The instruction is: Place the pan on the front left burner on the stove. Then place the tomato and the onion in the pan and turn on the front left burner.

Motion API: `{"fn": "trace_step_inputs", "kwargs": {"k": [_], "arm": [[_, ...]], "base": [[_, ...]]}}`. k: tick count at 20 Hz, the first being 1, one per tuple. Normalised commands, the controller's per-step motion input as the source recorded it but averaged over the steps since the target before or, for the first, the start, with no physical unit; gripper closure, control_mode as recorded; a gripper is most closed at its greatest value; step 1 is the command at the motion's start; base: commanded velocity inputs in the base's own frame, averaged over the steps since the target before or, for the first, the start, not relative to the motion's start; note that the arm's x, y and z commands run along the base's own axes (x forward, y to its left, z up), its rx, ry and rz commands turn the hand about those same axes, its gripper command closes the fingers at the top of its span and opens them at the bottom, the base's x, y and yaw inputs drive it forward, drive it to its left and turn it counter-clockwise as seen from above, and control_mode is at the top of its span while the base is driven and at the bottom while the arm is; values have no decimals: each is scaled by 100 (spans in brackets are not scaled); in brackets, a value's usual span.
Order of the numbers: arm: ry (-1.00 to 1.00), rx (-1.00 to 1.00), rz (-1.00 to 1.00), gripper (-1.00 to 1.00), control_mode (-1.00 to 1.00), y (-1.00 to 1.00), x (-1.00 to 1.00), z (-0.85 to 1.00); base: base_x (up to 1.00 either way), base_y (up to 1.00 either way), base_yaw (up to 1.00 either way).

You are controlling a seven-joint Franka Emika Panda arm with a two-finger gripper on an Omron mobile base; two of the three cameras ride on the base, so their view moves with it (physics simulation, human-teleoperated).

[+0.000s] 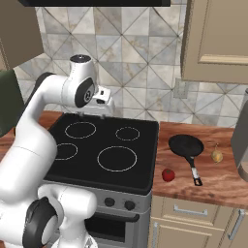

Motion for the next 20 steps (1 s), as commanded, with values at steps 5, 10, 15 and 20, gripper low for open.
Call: {"fn": "trace_step_inputs", "kwargs": {"k": [5, 10, 15, 20], "arm": [[0, 3, -7, -100, -100, -46, 0, -7], [1, 0, -8, -100, -100, -41, 0, -23], [0, 0, -6, -100, -100, -44, 0, -26], [0, 0, -1, -100, -100, -50, 0, -26]], "base": [[0, 0, 0], [0, 0, 0], [0, 0, 0], [0, 0, 0]]}}
